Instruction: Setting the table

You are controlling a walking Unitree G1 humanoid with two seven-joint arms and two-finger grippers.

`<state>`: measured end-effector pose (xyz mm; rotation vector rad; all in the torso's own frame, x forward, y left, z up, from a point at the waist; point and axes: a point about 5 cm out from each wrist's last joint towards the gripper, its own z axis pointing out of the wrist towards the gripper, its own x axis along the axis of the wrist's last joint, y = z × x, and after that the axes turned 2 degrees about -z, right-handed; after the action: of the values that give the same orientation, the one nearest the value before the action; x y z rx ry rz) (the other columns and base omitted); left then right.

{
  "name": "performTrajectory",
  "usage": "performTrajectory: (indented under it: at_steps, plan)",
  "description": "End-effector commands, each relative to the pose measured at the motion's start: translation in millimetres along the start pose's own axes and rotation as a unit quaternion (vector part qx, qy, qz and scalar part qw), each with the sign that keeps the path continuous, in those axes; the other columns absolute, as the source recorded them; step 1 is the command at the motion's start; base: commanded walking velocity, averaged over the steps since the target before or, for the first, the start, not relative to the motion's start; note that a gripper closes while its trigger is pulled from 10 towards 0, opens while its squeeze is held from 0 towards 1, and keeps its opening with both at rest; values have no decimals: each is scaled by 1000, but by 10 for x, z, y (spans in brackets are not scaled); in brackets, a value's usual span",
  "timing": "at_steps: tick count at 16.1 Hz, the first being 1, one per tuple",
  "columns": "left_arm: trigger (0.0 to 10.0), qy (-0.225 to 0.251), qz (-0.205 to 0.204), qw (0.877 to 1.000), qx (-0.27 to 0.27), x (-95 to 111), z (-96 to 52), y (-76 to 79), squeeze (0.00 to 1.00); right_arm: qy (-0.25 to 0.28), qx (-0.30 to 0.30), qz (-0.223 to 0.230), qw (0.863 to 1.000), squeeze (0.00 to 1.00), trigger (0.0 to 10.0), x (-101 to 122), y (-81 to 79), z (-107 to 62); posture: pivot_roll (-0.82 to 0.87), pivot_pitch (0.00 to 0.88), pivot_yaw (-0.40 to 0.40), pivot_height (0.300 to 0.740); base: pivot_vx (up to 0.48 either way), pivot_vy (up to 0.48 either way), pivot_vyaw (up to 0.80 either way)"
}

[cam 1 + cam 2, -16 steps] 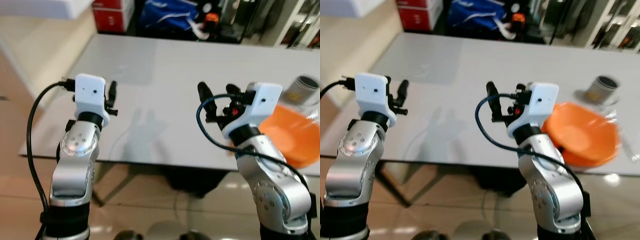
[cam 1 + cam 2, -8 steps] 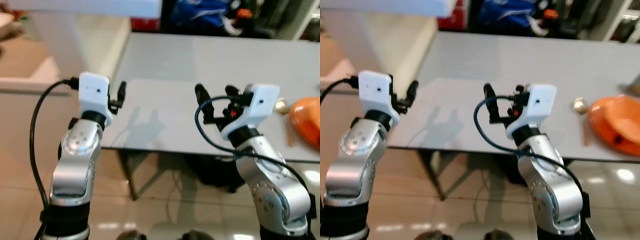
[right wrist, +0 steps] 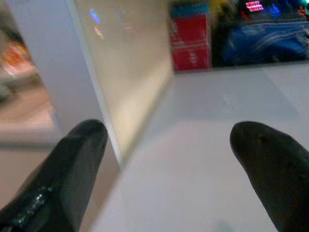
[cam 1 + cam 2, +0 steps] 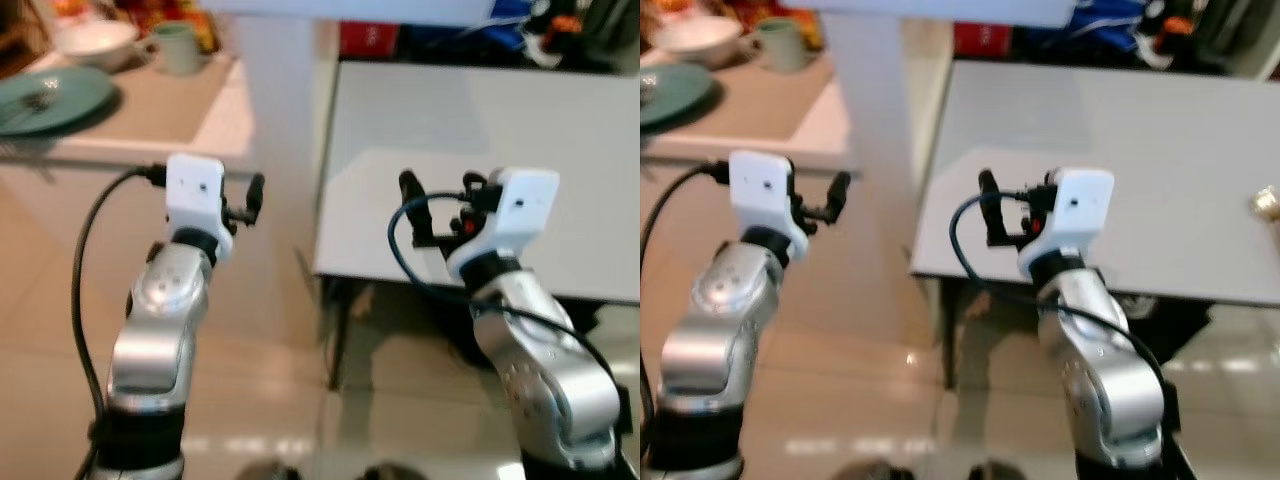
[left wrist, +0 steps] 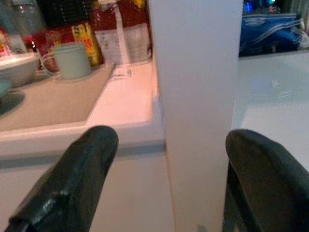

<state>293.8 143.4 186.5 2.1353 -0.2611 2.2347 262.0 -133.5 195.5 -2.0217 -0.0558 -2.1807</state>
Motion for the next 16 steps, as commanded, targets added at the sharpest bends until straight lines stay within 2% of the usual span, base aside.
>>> performTrajectory:
  at_steps: [1,4,6,13,15,16]
  plan:
    - [10000,4,11,1000,8,20,-19,-38,0,-6,-2,-5,1000,0,10000,-14,-8,12,13,50,-6,740,0,480,0]
    - [10000,9,35,999,32,26,-115,-56,0,-30,39,1,999,0,10000,-123,-62,39,70,62,-81,740,0,480,0]
    - [10000,15,54,998,35,70,-163,-66,0,-21,27,-21,999,0,10000,-135,-58,98,84,57,-83,740,0,480,0]
    - [10000,39,49,998,28,200,-114,-1,0,5,16,-5,1000,0,10000,-82,-20,88,60,62,-62,740,0,480,0]
    - [10000,30,45,998,43,167,-117,-45,0,5,14,-2,1000,0,10000,-76,-33,91,56,63,-64,740,0,478,0]
    - [10000,31,33,998,44,179,-115,-43,0,7,14,1,1000,0,10000,-53,-36,101,53,65,-69,740,0,0,0]
